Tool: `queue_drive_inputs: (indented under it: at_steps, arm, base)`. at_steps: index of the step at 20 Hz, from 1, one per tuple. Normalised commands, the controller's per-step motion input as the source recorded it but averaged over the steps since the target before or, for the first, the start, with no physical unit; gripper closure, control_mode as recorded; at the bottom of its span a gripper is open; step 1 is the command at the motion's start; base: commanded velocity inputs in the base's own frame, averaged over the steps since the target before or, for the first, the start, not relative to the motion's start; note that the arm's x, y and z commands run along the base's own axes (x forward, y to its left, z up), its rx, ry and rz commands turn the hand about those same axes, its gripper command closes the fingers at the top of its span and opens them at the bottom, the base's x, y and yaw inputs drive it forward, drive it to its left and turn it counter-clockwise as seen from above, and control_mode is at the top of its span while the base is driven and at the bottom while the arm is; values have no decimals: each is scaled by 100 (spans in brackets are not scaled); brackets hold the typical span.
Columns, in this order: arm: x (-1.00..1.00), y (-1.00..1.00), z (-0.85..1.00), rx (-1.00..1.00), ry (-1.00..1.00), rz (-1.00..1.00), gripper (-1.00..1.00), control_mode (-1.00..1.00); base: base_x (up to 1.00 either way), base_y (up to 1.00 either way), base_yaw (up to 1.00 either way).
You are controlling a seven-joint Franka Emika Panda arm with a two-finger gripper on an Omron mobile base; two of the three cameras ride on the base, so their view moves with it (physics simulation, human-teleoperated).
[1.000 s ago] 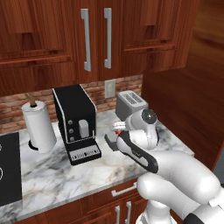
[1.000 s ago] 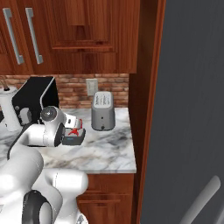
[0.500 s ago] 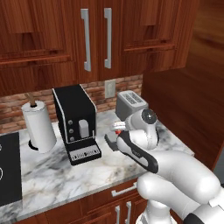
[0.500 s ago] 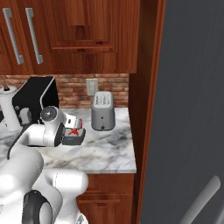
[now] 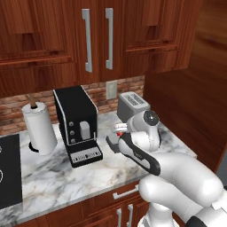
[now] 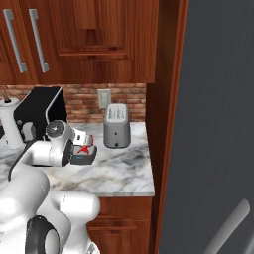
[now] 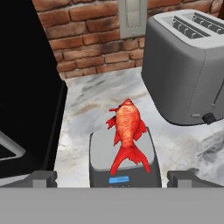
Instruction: Take the fish from the fridge and place it on the digital scale on the counter by the fridge. Wait a few seconds for a reading, then move it to the plate on the dining counter.
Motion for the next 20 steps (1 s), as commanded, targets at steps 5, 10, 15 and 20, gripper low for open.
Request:
queue_drive_inputs:
  at_steps: [5, 10, 15, 20]
  arm:
    - [0, 0, 0, 0, 0, 0, -100, -100]
    - [0, 0, 0, 0, 0, 0, -100, -100]
    - [0, 0, 0, 0, 0, 0, -100, -100]
    - [0, 0, 0, 0, 0, 0, -100, -100]
  base:
    - [0, 0, 0]
    - [0, 0, 0]
    - [0, 0, 0]
    - [0, 0, 0]
